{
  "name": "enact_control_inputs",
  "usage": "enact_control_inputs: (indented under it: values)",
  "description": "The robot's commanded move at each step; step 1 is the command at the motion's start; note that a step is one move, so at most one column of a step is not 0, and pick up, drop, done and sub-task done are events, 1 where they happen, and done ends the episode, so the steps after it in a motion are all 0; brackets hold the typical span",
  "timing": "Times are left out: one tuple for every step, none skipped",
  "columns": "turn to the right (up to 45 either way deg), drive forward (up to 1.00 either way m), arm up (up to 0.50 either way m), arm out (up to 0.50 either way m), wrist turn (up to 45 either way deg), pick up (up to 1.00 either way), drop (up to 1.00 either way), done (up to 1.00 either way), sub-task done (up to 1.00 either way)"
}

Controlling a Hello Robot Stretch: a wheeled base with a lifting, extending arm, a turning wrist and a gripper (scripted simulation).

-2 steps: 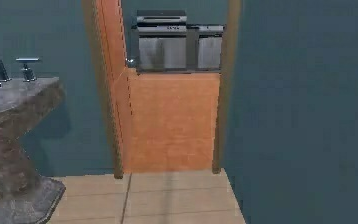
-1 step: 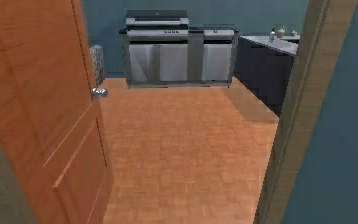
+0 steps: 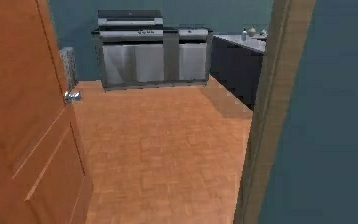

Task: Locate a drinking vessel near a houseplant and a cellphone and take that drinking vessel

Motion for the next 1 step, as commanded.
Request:
enact_control_inputs:
  values:
    - [0.0, 0.8, 0.0, 0.0, 0.0, 0.0, 0.0, 0.0, 0.0]
